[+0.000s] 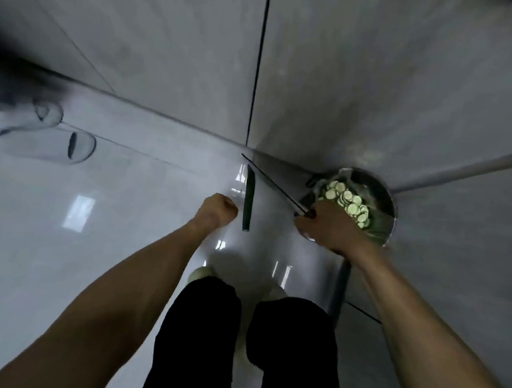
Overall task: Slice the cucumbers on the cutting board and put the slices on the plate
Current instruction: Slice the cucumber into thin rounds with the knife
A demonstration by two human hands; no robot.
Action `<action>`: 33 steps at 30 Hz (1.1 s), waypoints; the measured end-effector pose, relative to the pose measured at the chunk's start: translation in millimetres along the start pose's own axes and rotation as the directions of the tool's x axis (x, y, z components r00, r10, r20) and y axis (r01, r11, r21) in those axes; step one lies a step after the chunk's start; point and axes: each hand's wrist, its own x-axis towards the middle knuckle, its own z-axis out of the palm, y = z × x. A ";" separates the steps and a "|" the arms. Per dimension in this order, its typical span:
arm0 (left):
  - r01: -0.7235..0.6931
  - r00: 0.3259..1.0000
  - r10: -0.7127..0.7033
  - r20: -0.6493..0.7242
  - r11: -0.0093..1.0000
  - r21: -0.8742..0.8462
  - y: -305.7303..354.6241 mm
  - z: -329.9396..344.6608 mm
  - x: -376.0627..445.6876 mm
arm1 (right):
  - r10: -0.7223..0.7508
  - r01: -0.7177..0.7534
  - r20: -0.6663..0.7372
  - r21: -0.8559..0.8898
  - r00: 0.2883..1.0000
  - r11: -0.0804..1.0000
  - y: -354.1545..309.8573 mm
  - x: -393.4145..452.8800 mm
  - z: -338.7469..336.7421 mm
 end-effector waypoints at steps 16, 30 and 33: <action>0.023 0.992 -0.035 -0.119 0.995 -0.101 -31.0 120.4 195.7 | -0.061 0.053 -0.145 -0.060 0.987 0.997 54.4 143.3 58.9; 0.121 0.931 -0.356 0.075 0.108 -0.987 33.9 -110.2 -159.2 | 0.004 -0.007 0.068 0.043 0.998 0.999 -63.7 -98.2 -32.5; 0.110 0.929 -0.360 0.087 0.044 -0.993 72.8 -168.5 -247.6 | -0.025 0.023 0.067 0.017 0.997 1.000 -98.3 -174.5 -75.2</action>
